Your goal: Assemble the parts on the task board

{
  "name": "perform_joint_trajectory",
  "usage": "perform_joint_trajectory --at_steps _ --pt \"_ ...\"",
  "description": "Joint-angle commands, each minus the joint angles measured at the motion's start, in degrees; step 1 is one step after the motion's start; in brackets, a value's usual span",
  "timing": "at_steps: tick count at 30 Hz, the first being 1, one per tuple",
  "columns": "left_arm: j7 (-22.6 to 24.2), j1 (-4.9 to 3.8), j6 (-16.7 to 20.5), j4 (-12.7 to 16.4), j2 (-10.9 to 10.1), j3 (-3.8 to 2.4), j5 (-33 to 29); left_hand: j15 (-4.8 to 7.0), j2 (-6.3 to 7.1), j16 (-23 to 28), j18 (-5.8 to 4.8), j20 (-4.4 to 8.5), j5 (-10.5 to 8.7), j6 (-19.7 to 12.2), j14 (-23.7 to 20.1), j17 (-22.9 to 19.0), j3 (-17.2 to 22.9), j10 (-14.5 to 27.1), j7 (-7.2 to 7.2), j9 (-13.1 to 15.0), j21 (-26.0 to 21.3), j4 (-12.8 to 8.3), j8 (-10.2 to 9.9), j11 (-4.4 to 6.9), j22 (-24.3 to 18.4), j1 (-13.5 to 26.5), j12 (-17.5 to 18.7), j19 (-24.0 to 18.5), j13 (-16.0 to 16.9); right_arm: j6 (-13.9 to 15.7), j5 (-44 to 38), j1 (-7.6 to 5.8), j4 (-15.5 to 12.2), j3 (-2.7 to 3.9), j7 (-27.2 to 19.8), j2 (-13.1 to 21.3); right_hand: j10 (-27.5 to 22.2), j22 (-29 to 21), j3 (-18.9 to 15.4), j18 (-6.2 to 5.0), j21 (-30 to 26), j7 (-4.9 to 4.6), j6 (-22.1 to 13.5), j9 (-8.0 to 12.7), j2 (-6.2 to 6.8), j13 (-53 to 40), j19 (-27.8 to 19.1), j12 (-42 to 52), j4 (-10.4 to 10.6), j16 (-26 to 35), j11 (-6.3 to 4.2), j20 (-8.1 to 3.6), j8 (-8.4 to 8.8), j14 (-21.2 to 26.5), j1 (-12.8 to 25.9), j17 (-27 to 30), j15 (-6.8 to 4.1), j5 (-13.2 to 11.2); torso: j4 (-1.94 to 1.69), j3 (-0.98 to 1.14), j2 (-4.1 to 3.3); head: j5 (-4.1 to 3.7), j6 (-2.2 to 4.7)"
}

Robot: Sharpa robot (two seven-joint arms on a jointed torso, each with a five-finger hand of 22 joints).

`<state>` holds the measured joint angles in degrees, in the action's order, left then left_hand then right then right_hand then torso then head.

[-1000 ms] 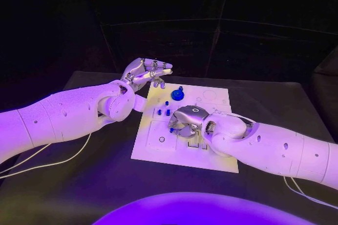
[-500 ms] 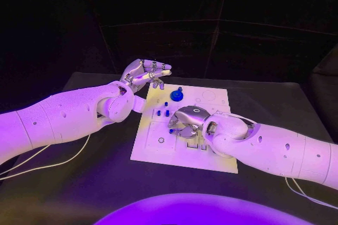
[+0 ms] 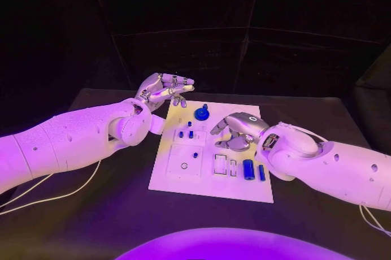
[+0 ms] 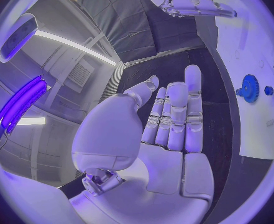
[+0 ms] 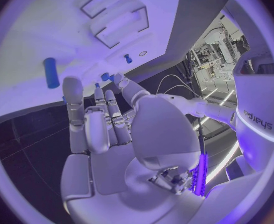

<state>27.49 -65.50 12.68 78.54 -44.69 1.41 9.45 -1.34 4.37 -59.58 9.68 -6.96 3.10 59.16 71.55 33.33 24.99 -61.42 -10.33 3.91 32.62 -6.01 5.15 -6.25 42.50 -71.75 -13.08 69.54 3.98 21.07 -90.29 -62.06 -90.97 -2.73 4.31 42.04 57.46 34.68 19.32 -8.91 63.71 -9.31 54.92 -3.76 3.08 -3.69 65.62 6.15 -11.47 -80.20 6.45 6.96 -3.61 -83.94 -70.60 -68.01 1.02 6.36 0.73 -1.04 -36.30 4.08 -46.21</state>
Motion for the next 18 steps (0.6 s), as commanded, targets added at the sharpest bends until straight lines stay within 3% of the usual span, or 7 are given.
perform_joint_trajectory --at_steps 1,8,13,18 --pt "0.1 -0.07 -0.8 0.0 0.0 -0.02 -0.2 -0.04 -0.15 0.2 0.77 -0.02 -0.18 -0.2 -0.2 -0.1 -0.4 0.3 -0.35 0.0 -0.3 0.0 0.3 -0.23 -0.1 -0.2 -0.4 -0.4 0.0 -1.4 2.8 -0.98 -1.1 0.11 3.2 2.1 -1.2 -0.2 -1.9 -0.60 -0.4 0.29 -0.3 -0.1 0.88 -0.1 0.1 0.6 0.7 0.2 0.06 0.29 -0.11 -1.9 -0.3 0.3 0.44 -0.1 -0.06 0.03 -0.06 -0.55 0.25" --pt "0.1 -0.06 -0.9 0.0 0.1 -0.01 -0.2 -0.04 -0.15 0.2 0.77 -0.02 -0.18 -0.2 -0.2 -0.1 -0.4 0.3 -0.35 0.0 -0.3 0.0 0.3 -0.23 -0.1 -0.2 -0.4 -0.4 0.0 -5.0 0.2 -1.81 -0.4 0.22 5.8 4.4 -2.4 -0.8 -5.0 -0.64 -0.9 0.88 0.0 -0.1 1.37 -0.1 0.0 1.5 1.6 0.5 0.15 0.31 -0.17 -1.7 -1.0 1.0 0.54 -0.3 -0.03 0.02 -0.10 -0.93 0.38" --pt "0.0 -0.06 -1.0 -0.1 0.2 0.00 -0.2 -0.04 -0.16 0.2 0.77 -0.03 -0.18 -0.2 -0.3 -0.1 -0.5 0.3 -0.35 0.0 -0.4 0.0 0.3 -0.23 -0.1 -0.2 -0.4 -0.4 0.0 -6.9 -0.9 -1.93 1.1 0.22 6.3 3.8 -2.7 -1.0 -5.6 -0.66 -1.0 1.08 -0.1 -0.1 1.33 -0.1 0.0 1.7 1.8 0.5 0.20 0.32 -0.15 -1.7 -1.4 1.1 0.60 -0.3 -0.24 0.11 -0.08 -0.97 0.29" --pt "0.0 -0.06 -1.1 -0.2 0.3 0.00 -0.2 -0.04 -0.16 0.2 0.77 -0.03 -0.18 -0.2 -0.3 -0.1 -0.5 0.3 -0.35 0.0 -0.4 0.0 0.3 -0.23 -0.1 -0.2 -0.4 -0.4 0.0 -8.6 -1.3 -1.94 2.2 0.21 6.2 2.4 -2.7 -1.0 -6.1 -0.67 -1.1 1.09 -0.1 -0.1 0.85 -0.2 0.0 2.3 1.9 0.5 0.16 0.34 -0.14 -1.8 -2.2 1.0 0.56 0.0 -0.27 0.06 -0.11 -0.87 0.11"
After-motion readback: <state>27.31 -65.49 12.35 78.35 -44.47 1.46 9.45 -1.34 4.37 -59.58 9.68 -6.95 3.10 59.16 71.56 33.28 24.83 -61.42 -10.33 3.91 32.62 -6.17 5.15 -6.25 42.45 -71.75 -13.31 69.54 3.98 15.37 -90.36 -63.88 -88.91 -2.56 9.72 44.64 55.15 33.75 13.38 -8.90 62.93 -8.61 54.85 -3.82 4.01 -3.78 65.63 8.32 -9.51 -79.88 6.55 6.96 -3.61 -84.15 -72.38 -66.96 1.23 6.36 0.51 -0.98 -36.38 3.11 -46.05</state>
